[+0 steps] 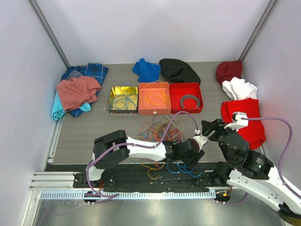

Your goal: Untangle the cables

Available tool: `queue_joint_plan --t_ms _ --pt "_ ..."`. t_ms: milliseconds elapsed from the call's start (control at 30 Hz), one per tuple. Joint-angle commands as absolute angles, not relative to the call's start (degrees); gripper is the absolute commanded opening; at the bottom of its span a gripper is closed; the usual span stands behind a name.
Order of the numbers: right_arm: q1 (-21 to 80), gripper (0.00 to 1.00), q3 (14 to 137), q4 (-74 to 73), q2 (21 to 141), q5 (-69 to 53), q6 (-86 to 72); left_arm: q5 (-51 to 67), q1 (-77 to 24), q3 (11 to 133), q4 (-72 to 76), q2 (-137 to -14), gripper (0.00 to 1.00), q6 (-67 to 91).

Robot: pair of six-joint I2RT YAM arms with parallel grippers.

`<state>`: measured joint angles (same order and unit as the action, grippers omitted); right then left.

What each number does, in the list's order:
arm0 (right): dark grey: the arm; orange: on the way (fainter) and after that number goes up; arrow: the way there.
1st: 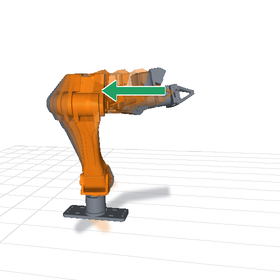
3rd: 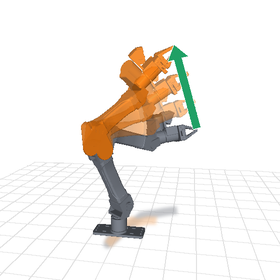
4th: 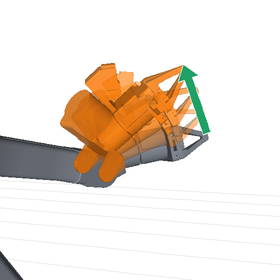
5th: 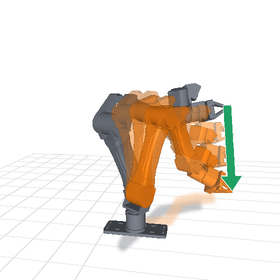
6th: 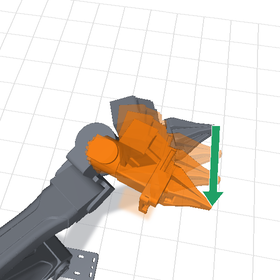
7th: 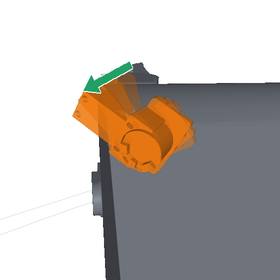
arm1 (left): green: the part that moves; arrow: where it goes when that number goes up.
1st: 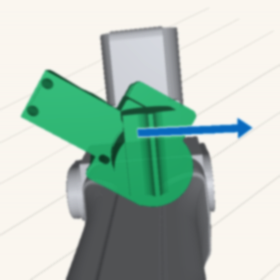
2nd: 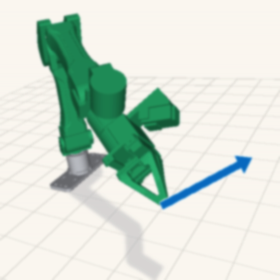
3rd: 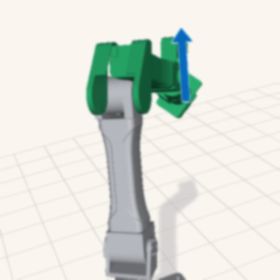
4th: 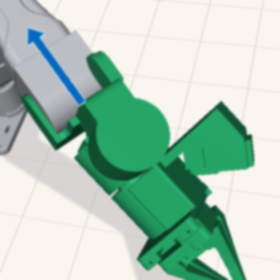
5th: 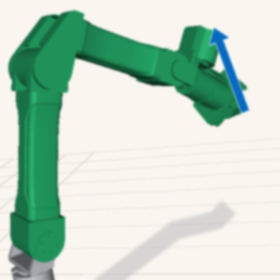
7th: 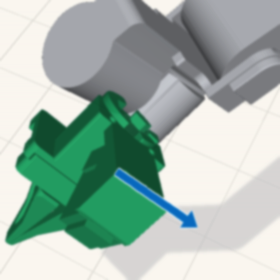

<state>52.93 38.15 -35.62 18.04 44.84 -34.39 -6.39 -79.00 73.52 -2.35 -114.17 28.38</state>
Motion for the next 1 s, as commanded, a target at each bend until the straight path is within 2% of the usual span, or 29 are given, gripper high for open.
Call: queue_joint_plan --t_ms 0,100,200,367,400,567,600,700,833,967 --pt "53.3 0.62 39.2 -34.1 19.0 45.4 -35.6 -6.0 -78.6 73.7 -0.2 -115.7 0.52 29.4" --pt "53.2 0.63 39.4 -34.1 18.9 45.4 -35.3 -6.5 -78.5 73.0 1.4 -115.6 0.43 29.4" --pt "53.3 0.62 39.5 -34.1 18.8 45.5 -35.2 -6.8 -78.4 71.9 3.4 -114.7 0.26 29.1" --pt "53.2 0.62 39.7 -34.1 18.8 45.4 -35.3 -6.5 -78.4 71.1 4.7 -113.8 0.07 29.0" --pt "53.2 0.62 39.8 -34.1 18.5 45.3 -35.4 -6.6 -78.4 70.7 4.7 -112.8 0.00 28.7" --pt "53.3 0.62 39.8 -34.6 17.7 45.4 -35.3 -11.9 -78.4 69.4 -1.5 -101.5 0.00 26.1" --pt "53.3 0.62 39.8 -34.5 17.6 45.5 -35.2 -13.3 -78.4 69.3 -3.5 -95.0 0.00 25.6" --pt "53.2 0.62 39.5 -34.5 17.3 45.9 -34.8 -21.4 -78.3 70.7 -11.2 -85.4 0.00 22.4" --pt "53.3 0.62 37.8 -32.8 17.4 45.3 -34.9 -31.2 -78.2 76.4 -20.7 -71.5 0.00 16.6" --pt "53.2 0.62 35.9 -30.9 16.9 43.9 -35.4 -43.5 -78.0 86.7 -29.7 -65.6 0.00 12.5"
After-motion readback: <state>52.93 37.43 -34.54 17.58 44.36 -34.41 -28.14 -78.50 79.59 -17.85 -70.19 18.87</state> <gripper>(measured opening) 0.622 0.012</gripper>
